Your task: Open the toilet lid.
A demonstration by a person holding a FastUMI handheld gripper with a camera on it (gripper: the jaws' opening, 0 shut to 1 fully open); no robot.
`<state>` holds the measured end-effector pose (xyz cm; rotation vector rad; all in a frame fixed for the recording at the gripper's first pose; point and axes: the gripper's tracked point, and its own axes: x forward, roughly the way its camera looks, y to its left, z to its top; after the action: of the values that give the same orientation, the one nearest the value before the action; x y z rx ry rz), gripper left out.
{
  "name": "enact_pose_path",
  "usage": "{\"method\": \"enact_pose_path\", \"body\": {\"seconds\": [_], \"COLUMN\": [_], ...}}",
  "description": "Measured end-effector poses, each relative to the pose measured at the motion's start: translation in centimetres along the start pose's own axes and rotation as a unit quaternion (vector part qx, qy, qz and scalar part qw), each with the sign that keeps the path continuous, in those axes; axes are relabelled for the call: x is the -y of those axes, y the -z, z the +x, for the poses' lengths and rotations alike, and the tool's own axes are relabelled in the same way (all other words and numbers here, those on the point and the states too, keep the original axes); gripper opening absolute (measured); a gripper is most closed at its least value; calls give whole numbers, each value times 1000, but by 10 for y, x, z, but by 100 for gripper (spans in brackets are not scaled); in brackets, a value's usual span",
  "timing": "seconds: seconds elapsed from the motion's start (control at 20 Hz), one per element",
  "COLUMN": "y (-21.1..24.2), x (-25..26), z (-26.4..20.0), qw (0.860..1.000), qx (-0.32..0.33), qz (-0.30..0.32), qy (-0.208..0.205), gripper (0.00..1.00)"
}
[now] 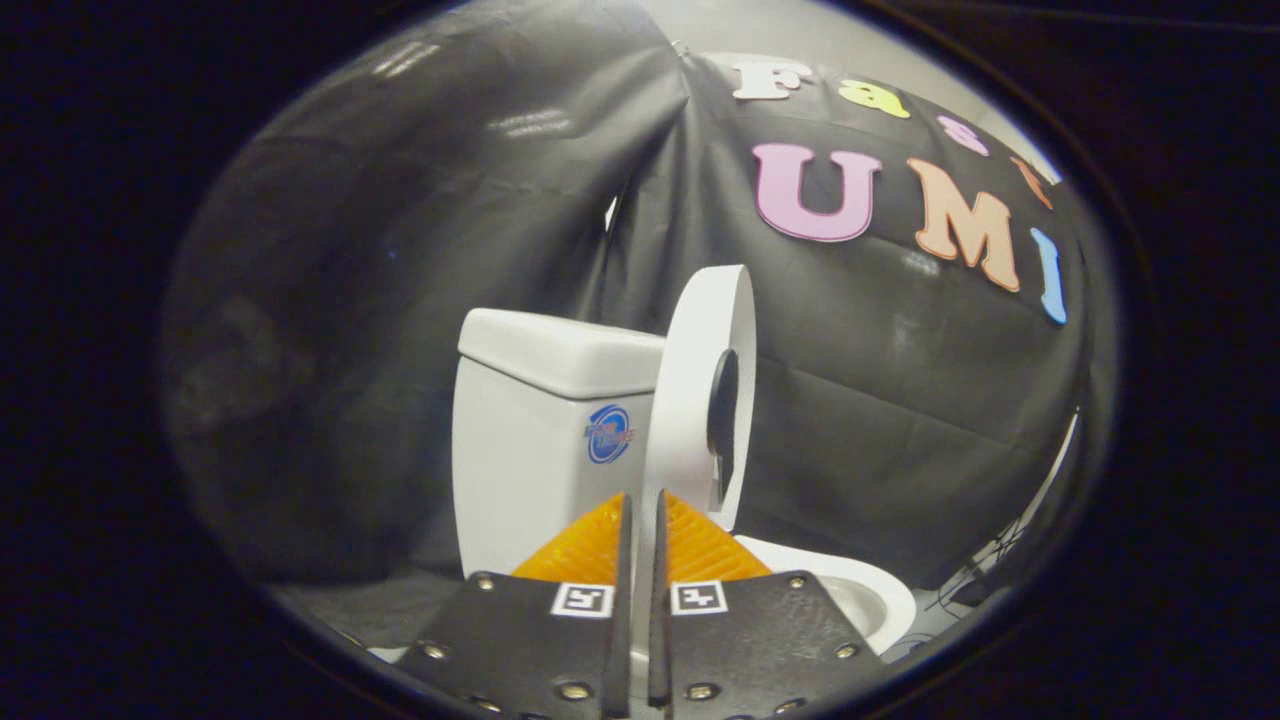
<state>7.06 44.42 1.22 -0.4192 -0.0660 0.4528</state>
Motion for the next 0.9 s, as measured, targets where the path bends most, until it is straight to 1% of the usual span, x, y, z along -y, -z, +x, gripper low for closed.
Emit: {"method": "enact_pose_path", "body": {"seconds": [0.1,0.25,0.4,0.6,0.9], "y": [-2,-6,-9,-18,-36], "x": [10,26,35,55,86], "z": [-8,-17,-24,-39,-70], "qw": [1000,999,997,995,994], "qx": [0,3,3,6,23], "qz": [8,40,73,98,105], "qy": [10,17,-2,-2,-10], "gripper": [16,22,48,83,83]}}
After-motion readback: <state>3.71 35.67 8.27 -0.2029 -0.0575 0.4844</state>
